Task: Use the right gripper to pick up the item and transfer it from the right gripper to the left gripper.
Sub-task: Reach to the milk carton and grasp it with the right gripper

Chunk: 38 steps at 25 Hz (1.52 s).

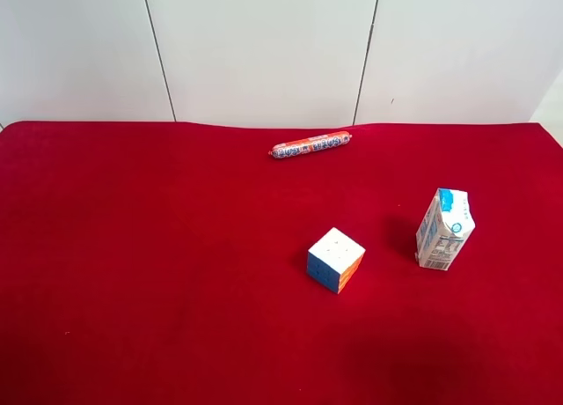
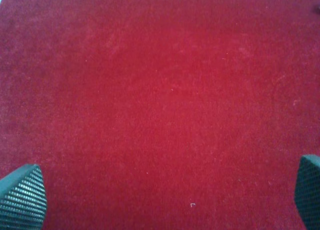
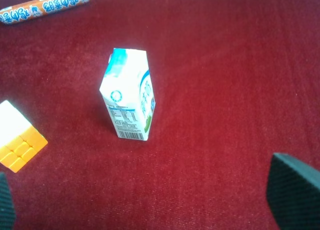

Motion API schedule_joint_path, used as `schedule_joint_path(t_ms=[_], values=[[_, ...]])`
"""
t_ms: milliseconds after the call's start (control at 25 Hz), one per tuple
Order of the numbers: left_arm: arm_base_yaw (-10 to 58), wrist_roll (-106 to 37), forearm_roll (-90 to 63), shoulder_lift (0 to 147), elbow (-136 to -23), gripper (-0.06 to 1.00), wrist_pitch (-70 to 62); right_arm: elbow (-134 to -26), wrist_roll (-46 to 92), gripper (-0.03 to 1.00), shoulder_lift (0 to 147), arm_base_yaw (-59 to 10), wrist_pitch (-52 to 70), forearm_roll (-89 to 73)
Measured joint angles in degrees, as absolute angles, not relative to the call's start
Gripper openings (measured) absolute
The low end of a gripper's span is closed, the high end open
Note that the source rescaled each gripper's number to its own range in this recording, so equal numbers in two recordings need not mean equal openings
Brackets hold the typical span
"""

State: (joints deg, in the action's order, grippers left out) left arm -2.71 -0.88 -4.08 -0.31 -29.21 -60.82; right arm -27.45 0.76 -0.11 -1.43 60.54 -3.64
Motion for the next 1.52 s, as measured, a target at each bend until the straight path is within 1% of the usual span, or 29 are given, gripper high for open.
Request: schedule_joint_path(t_ms=[1520], values=[[-2.7,-0.9,-4.1,-0.3,-29.2,1.00,-60.8,-27.4,0.8,1.00,-0.1,-1.4,60.5,-3.6]])
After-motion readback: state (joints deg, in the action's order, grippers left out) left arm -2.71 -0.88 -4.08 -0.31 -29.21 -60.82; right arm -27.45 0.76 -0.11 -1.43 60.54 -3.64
